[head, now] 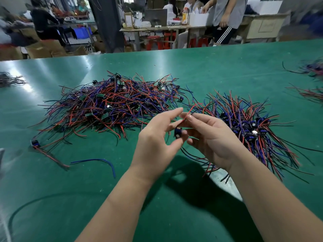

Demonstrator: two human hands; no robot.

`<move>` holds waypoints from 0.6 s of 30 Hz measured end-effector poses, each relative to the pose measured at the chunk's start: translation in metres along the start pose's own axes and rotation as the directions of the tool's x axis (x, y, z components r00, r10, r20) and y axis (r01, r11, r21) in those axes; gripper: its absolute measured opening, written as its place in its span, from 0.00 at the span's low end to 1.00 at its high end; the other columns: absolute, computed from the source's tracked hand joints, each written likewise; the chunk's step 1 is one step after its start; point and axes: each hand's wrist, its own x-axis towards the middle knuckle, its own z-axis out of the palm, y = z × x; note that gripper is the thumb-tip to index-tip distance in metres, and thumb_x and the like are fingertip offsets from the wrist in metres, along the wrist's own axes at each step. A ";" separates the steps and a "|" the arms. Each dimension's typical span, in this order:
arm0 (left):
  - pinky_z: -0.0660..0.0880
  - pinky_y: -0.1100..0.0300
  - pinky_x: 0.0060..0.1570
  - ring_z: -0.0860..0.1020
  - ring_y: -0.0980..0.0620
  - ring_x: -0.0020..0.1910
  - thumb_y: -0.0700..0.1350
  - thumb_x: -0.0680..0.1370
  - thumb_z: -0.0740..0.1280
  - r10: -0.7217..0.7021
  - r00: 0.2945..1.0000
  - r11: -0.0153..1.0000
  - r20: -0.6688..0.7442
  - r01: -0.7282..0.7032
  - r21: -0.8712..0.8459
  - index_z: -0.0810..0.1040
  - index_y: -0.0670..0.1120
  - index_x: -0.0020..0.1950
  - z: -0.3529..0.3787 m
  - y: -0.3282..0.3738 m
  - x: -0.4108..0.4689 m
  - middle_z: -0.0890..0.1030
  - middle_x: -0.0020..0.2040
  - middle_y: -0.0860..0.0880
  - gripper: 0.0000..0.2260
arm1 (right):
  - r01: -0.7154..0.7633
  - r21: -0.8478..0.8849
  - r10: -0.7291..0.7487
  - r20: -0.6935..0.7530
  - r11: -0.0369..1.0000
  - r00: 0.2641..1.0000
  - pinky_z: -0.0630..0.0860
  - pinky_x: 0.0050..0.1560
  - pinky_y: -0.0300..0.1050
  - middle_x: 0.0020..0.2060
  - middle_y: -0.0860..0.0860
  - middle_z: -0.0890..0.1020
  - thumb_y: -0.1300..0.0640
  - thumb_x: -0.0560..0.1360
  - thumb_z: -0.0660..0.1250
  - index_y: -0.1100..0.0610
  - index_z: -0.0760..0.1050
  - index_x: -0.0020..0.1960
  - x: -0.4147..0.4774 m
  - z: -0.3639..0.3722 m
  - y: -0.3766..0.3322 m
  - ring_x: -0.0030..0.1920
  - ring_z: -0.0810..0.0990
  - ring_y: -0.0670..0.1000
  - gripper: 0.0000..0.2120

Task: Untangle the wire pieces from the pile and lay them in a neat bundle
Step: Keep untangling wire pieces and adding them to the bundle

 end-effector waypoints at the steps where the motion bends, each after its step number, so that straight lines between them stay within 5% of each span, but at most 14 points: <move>1: 0.74 0.65 0.59 0.79 0.58 0.57 0.33 0.68 0.73 0.000 1.000 1.000 0.017 0.001 -0.015 0.73 0.46 0.66 0.000 0.001 0.000 0.77 0.61 0.53 0.27 | 0.007 0.009 -0.006 -0.025 1.000 1.000 0.70 0.35 0.37 0.37 0.50 0.84 0.54 0.64 0.70 0.56 0.81 0.43 0.001 -0.001 0.000 0.34 0.80 0.46 0.10; 5: 0.74 0.68 0.55 0.80 0.62 0.51 0.37 0.68 0.75 -0.063 0.998 0.997 0.014 0.064 -0.047 0.70 0.52 0.67 0.000 0.004 0.000 0.75 0.63 0.53 0.30 | 0.049 0.138 -0.041 -0.064 0.989 0.997 0.73 0.31 0.34 0.32 0.52 0.83 0.59 0.65 0.68 0.60 0.78 0.41 0.002 -0.004 -0.005 0.32 0.82 0.46 0.06; 8: 0.76 0.66 0.51 0.82 0.59 0.46 0.44 0.67 0.77 -0.261 0.965 0.951 0.031 0.262 -0.163 0.69 0.58 0.65 0.000 0.008 0.002 0.77 0.62 0.53 0.30 | 0.076 0.264 -0.063 -0.057 0.961 0.996 0.77 0.32 0.34 0.32 0.51 0.83 0.59 0.67 0.65 0.59 0.77 0.42 0.002 -0.006 -0.011 0.32 0.81 0.45 0.05; 11: 0.76 0.65 0.46 0.82 0.57 0.43 0.48 0.67 0.77 -0.406 0.897 0.825 0.177 0.443 -0.351 0.74 0.53 0.59 -0.002 0.012 0.005 0.83 0.51 0.49 0.23 | 0.079 0.419 -0.063 -0.053 0.905 0.997 0.76 0.30 0.36 0.31 0.50 0.81 0.59 0.69 0.64 0.57 0.79 0.40 0.001 -0.007 -0.016 0.30 0.79 0.46 0.05; 13: 0.77 0.60 0.45 0.82 0.54 0.41 0.52 0.66 0.75 -0.436 0.818 0.634 0.375 0.575 -0.518 0.78 0.48 0.54 -0.007 0.015 0.010 0.85 0.43 0.48 0.19 | 0.056 0.497 -0.050 -0.025 0.866 0.998 0.75 0.30 0.37 0.31 0.50 0.79 0.59 0.70 0.64 0.57 0.79 0.40 -0.001 -0.008 -0.018 0.30 0.78 0.47 0.05; 16: 0.78 0.55 0.44 0.82 0.50 0.41 0.68 0.66 0.67 -0.352 0.727 0.423 0.590 0.686 -0.593 0.84 0.43 0.47 -0.013 0.018 0.014 0.84 0.39 0.45 0.29 | 0.035 0.384 -0.035 -0.006 0.923 0.999 0.76 0.30 0.37 0.30 0.51 0.78 0.59 0.68 0.65 0.58 0.81 0.37 -0.005 -0.010 -0.019 0.28 0.77 0.47 0.06; 18: 0.80 0.59 0.38 0.82 0.53 0.36 0.62 0.72 0.64 -0.401 0.708 0.445 0.581 0.705 -0.553 0.86 0.44 0.39 -0.010 0.018 0.013 0.84 0.36 0.46 0.22 | 0.038 0.245 -0.049 0.042 0.969 0.998 0.75 0.30 0.38 0.28 0.51 0.77 0.60 0.68 0.64 0.60 0.80 0.40 -0.005 -0.008 -0.016 0.27 0.76 0.47 0.06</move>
